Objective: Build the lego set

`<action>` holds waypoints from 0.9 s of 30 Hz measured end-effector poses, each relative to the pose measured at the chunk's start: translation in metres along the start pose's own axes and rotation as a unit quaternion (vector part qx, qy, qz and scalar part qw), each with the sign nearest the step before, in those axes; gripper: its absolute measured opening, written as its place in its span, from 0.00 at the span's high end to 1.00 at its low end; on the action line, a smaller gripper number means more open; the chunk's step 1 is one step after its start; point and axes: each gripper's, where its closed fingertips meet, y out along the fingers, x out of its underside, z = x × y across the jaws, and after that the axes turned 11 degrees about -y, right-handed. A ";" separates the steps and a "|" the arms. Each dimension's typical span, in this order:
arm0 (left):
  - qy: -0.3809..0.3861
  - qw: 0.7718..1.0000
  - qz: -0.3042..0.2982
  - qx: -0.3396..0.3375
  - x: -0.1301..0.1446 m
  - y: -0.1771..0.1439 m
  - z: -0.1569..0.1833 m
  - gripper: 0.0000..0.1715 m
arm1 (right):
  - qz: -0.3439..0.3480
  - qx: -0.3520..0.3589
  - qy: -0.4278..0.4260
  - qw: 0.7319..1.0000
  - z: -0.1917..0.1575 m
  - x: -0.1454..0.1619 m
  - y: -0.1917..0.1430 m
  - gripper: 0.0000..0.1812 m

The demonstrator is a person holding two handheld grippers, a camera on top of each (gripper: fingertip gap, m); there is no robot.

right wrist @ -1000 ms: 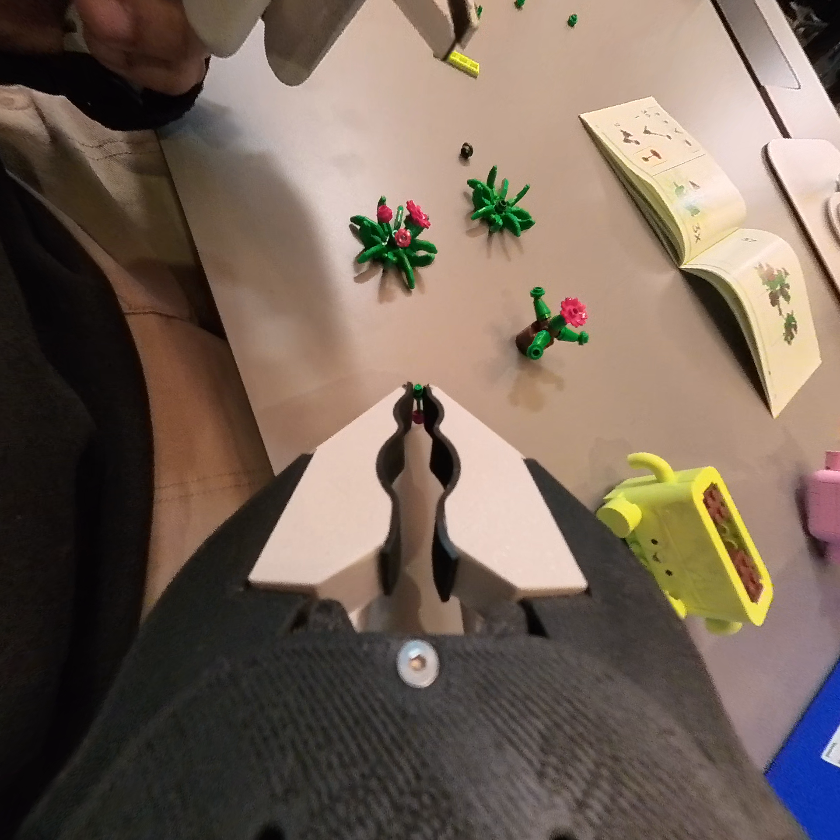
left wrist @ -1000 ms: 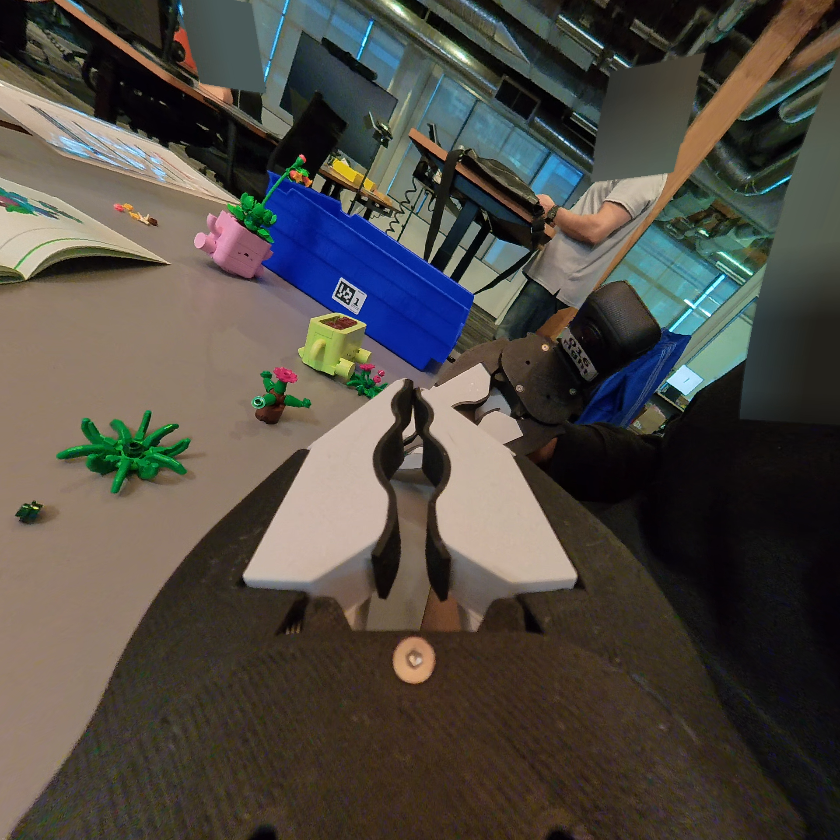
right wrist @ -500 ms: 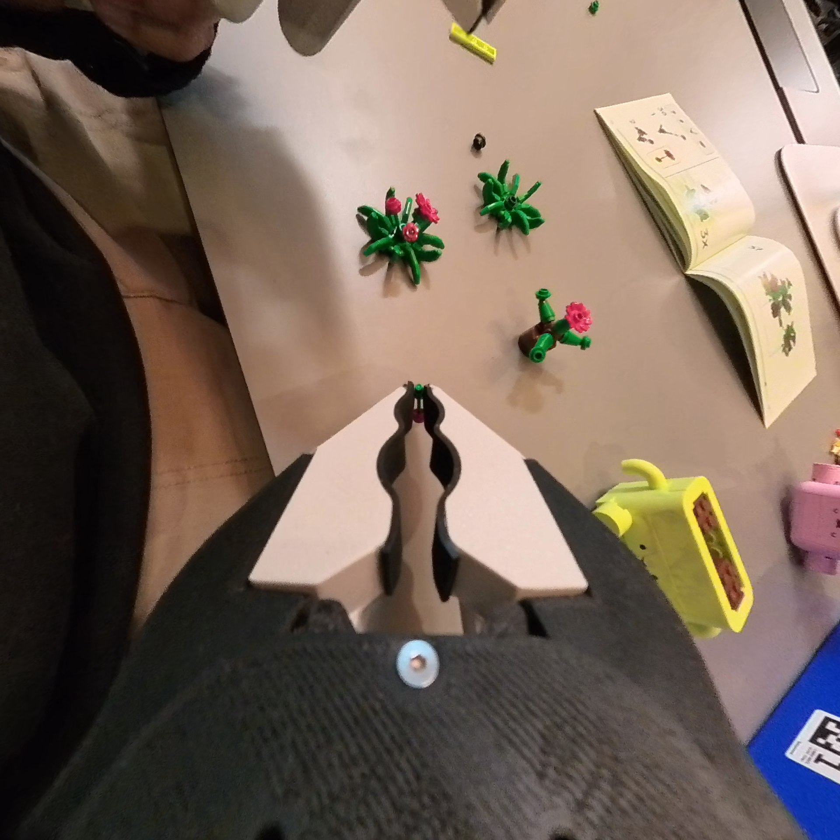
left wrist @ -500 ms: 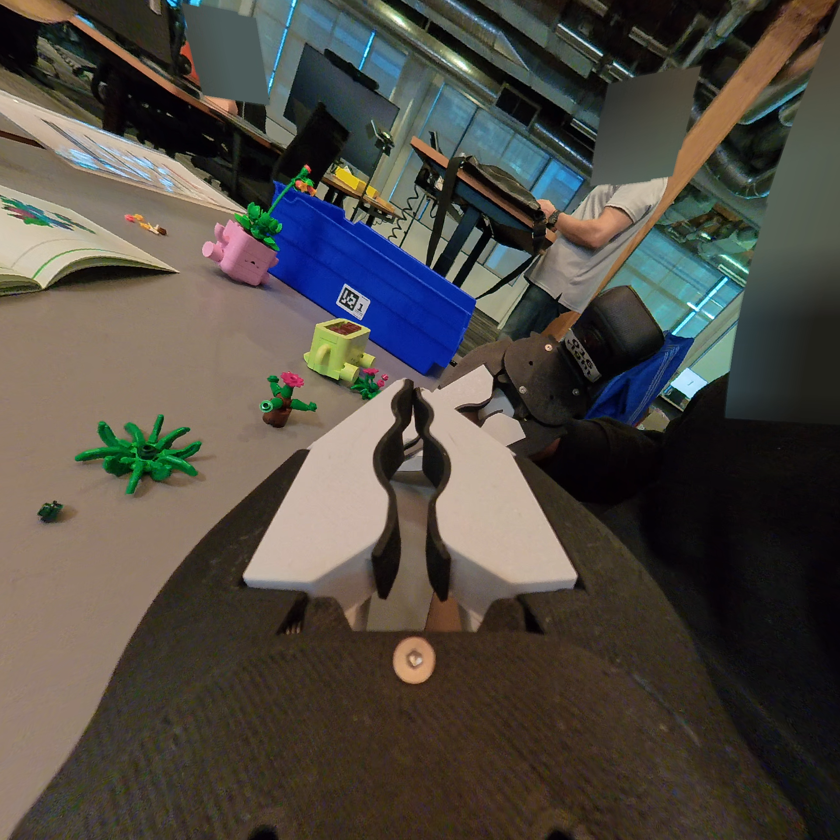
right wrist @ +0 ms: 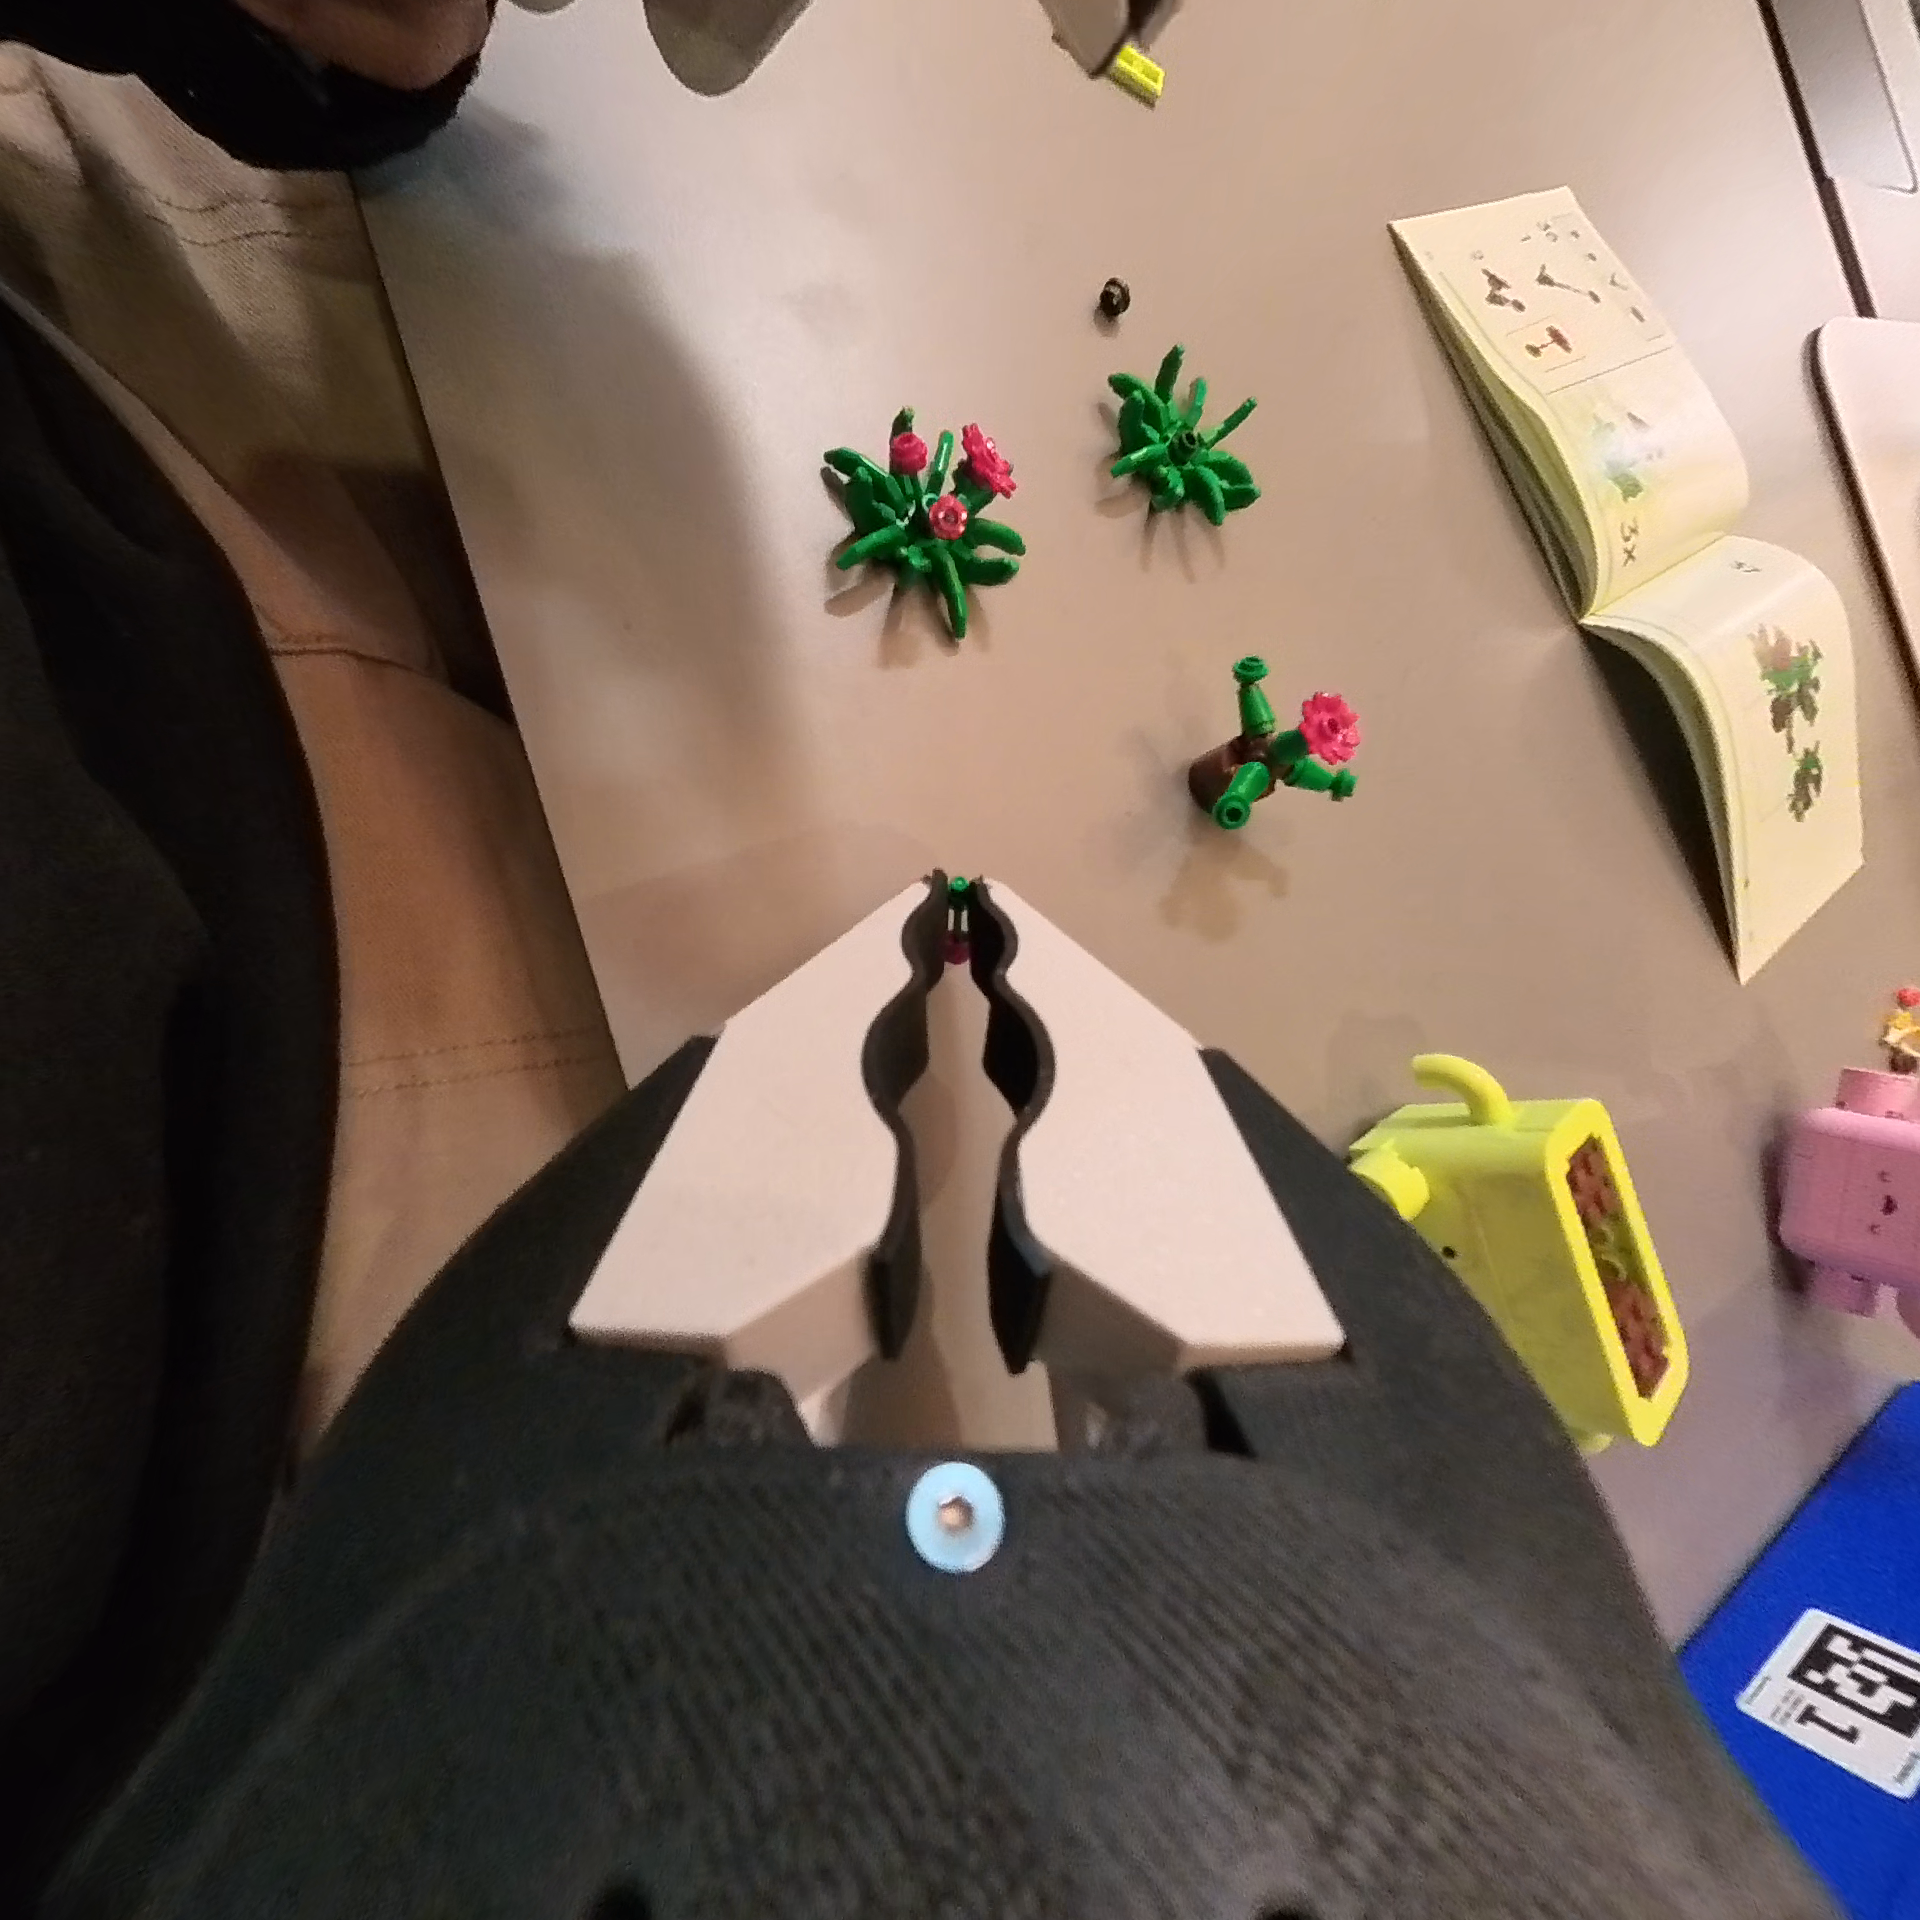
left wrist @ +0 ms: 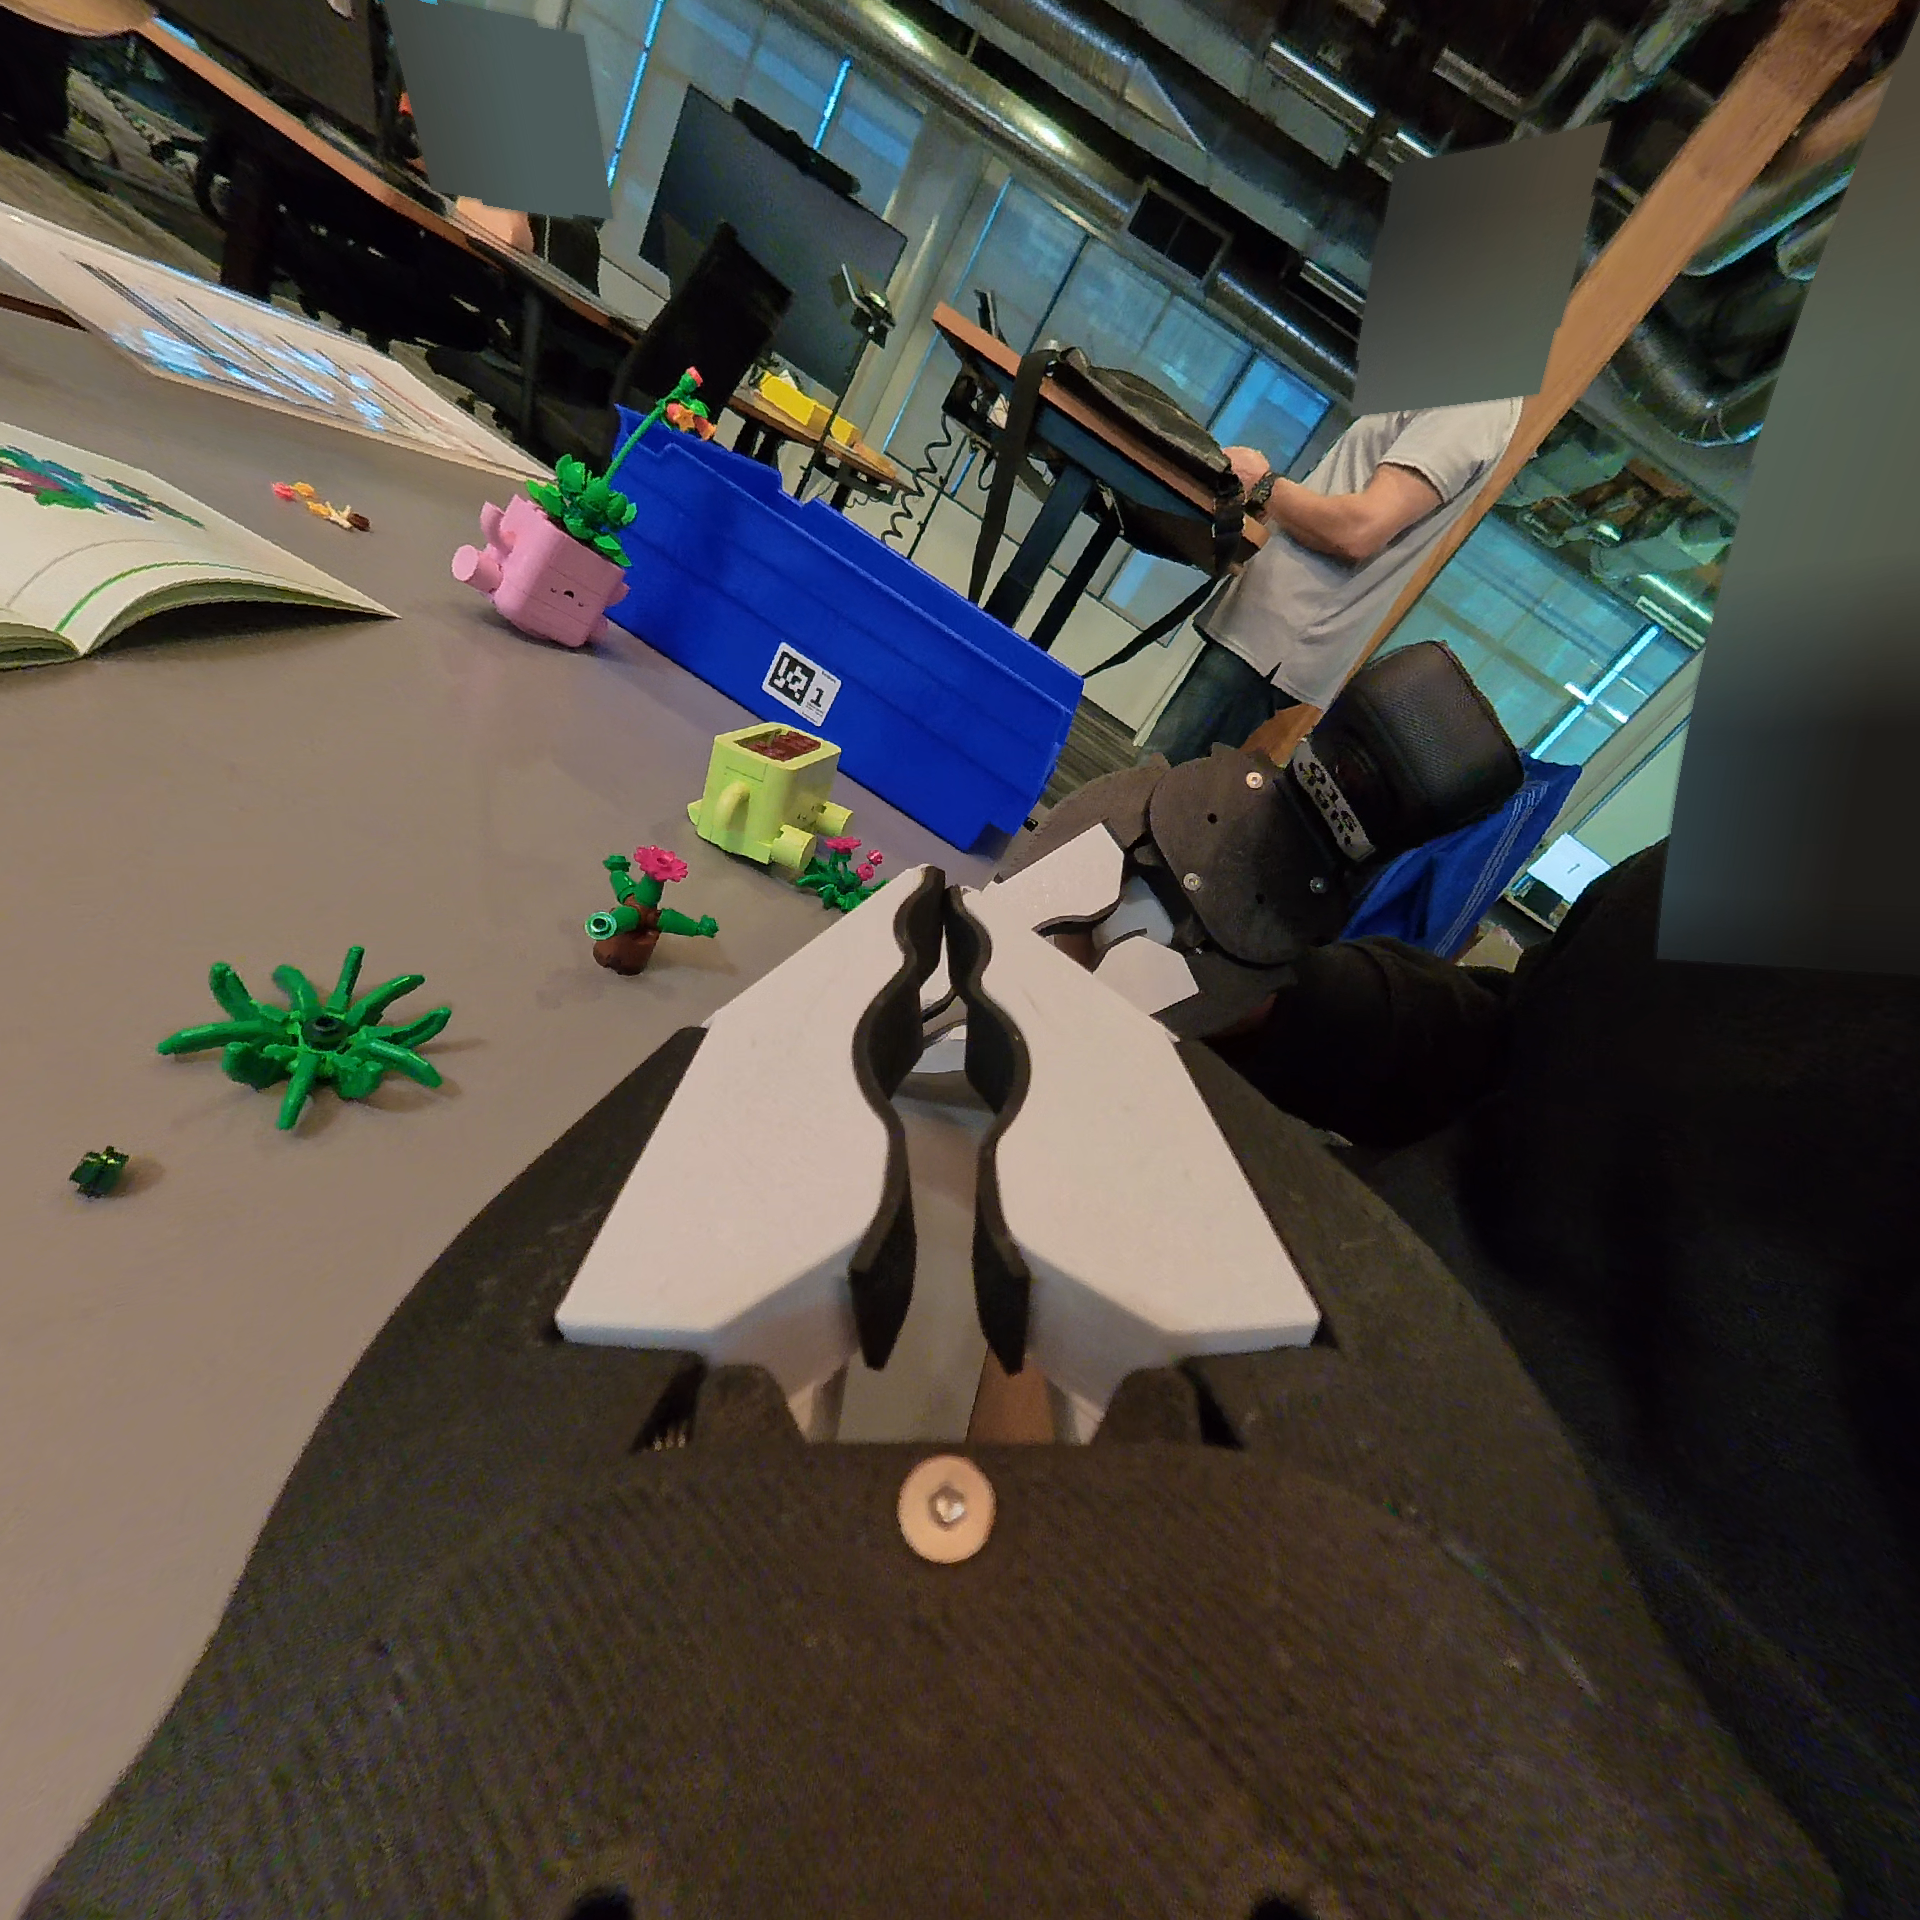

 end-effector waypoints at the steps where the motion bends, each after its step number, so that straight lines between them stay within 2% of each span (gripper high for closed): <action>1: 0.000 1.000 0.000 0.000 0.000 0.000 0.000 1.00 | -0.001 0.000 -0.002 1.000 0.000 0.000 0.000 0.99; 27: -0.002 1.000 -0.003 0.001 0.001 0.001 0.000 1.00 | -0.026 0.004 -0.043 0.999 0.001 0.000 0.000 0.99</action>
